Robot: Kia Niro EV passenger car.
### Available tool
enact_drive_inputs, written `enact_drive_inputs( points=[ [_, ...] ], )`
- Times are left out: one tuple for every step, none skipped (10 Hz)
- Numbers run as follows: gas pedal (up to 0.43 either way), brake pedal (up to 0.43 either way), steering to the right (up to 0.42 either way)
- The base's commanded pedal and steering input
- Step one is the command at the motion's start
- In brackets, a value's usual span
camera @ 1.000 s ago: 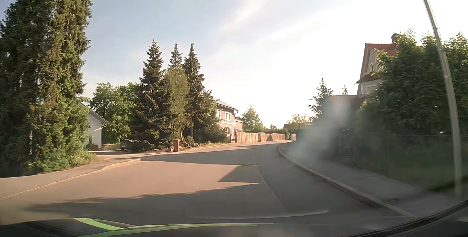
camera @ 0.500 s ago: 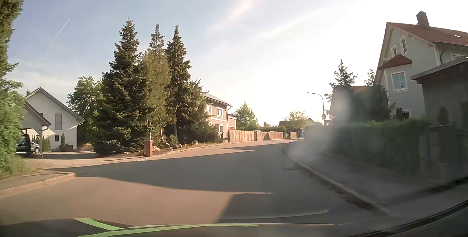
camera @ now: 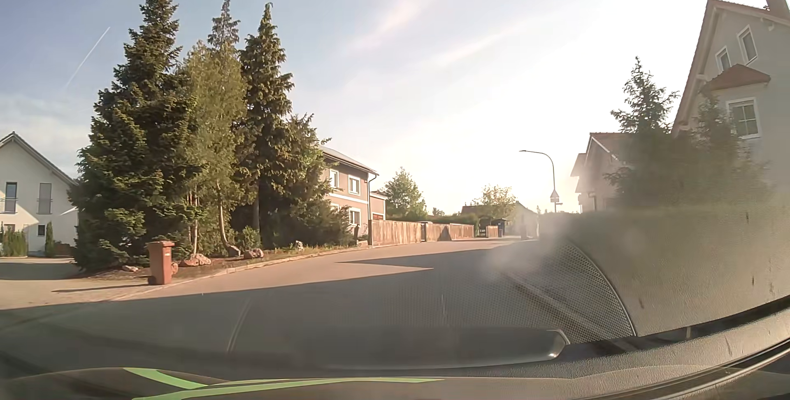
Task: Follow the waypoints while adhering to traffic rules and regulations
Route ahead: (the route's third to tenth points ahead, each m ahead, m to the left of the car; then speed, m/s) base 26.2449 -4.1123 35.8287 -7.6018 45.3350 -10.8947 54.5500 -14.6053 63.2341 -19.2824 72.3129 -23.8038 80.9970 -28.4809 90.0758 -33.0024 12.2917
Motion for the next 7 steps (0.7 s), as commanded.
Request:
enact_drive_inputs(
  points=[
    [0.150,0.000,0.036],
    [0.150,0.000,0.040],
    [0.150,0.000,0.041],
    [0.150,0.000,0.043],
    [0.150,0.000,0.045],
    [0.150,0.000,0.048],
    [0.150,0.000,0.051]
  ],
)
